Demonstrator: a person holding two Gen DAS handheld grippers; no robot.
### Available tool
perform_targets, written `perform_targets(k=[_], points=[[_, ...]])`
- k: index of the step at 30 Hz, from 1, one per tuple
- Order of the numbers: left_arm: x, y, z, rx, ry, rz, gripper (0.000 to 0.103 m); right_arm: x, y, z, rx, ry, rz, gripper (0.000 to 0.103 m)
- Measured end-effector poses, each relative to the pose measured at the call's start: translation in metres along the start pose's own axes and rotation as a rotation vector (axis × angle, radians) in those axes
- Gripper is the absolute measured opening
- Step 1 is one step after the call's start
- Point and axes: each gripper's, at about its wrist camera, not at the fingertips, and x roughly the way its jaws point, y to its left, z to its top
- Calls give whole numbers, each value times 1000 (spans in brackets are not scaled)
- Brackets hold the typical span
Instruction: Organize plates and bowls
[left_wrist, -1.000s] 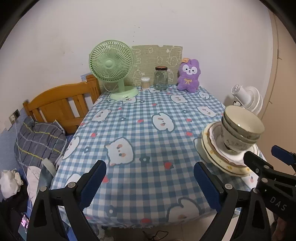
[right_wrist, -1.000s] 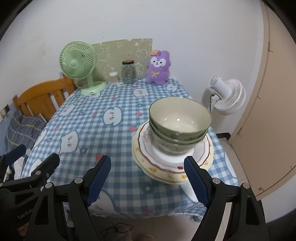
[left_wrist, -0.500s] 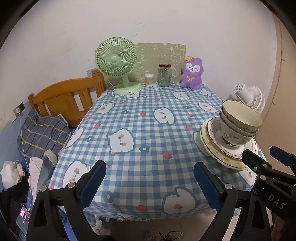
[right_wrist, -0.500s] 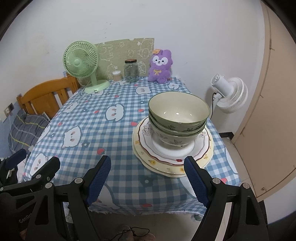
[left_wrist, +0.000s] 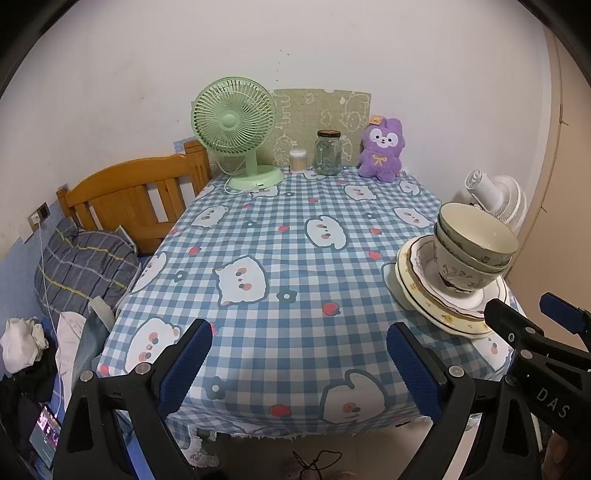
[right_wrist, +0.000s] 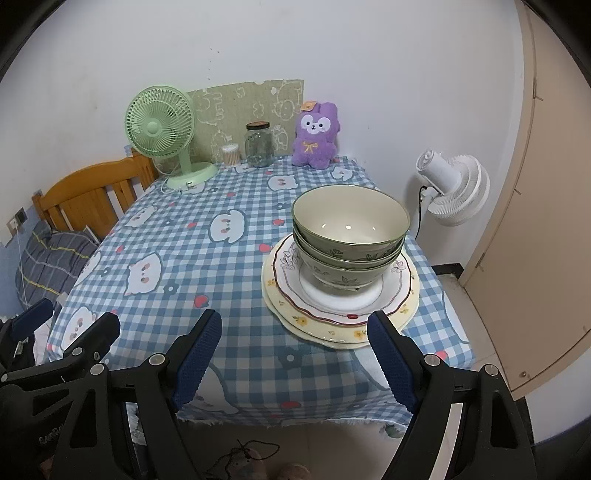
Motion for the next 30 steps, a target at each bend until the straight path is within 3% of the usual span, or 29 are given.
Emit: perform_targets(k=[30], points=[[-7, 0, 1, 3, -16, 6, 98, -16, 6, -2, 8, -19, -13, 83]])
